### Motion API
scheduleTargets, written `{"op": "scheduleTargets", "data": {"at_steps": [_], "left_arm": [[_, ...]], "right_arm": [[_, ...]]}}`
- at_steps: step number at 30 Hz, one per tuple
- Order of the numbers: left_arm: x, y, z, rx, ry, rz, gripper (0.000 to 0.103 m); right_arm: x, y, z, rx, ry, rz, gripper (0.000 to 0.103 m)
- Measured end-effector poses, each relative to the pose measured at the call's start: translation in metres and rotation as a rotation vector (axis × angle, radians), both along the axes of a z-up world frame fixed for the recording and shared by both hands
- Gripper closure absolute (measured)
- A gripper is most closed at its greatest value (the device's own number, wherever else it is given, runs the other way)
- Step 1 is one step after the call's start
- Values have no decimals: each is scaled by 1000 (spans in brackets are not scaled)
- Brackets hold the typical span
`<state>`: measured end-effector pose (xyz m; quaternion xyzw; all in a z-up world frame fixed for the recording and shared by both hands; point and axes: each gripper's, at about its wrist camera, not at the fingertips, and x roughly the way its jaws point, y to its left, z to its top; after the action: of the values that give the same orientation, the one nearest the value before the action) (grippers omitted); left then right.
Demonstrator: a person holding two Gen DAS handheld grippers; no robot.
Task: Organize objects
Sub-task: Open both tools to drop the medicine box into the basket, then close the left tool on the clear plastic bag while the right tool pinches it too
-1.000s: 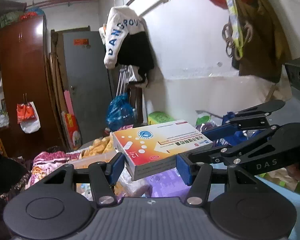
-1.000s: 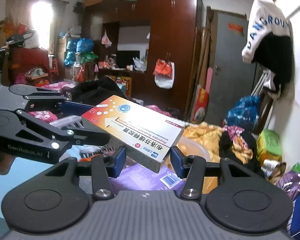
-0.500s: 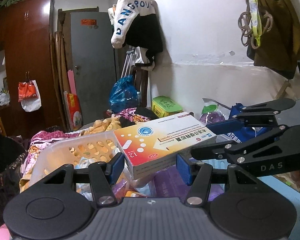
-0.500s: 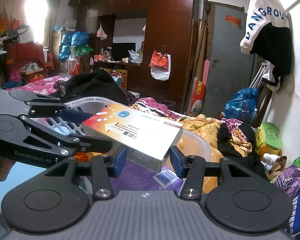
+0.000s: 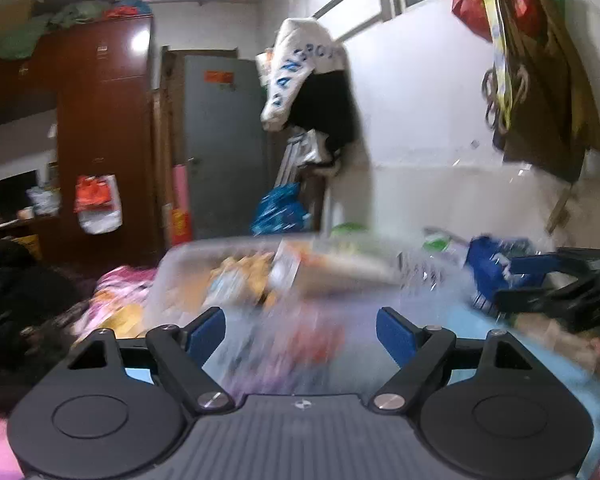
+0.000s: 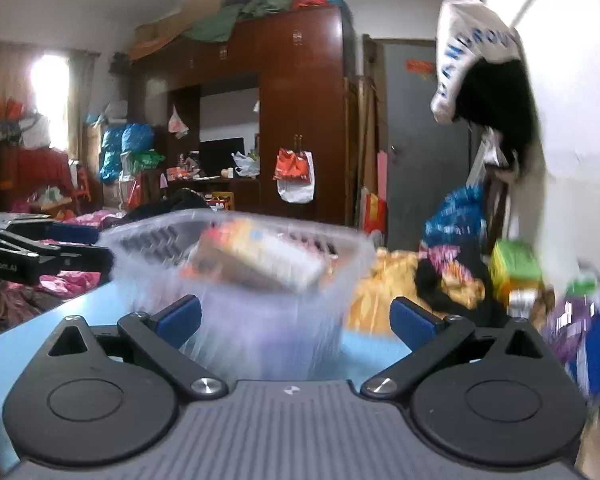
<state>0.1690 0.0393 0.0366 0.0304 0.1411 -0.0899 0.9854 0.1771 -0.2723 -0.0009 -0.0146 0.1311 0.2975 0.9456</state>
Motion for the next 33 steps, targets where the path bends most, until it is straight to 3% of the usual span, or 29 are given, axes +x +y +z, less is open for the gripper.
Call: {"op": "scheduleTargets", "data": {"at_steps": [5, 8, 11, 14, 18, 22, 29, 33], "left_arm": [[-51, 17, -42, -37, 39, 105, 17], [-58, 18, -59, -11, 75, 122, 17], [-60, 23, -73, -36, 123, 110, 17], [-63, 31, -86, -56, 151, 100, 17], [-70, 36, -91, -87, 155, 85, 17], [-77, 33, -92, -82, 141, 51, 17], [-75, 10, -99, -35, 125, 14, 17], [-77, -1, -101, -7, 117, -8, 17]], "right_arm": [[-38, -12, -46, 54, 104, 32, 0], [-55, -13, -56, 61, 92, 48, 0], [-63, -11, -60, 44, 78, 64, 0], [-60, -9, -66, 37, 101, 83, 10], [-65, -7, -76, 21, 113, 113, 19], [-75, 1, -81, -13, 82, 122, 20], [-77, 6, -84, -37, 42, 134, 36], [-79, 8, -86, -44, 33, 133, 39]]}}
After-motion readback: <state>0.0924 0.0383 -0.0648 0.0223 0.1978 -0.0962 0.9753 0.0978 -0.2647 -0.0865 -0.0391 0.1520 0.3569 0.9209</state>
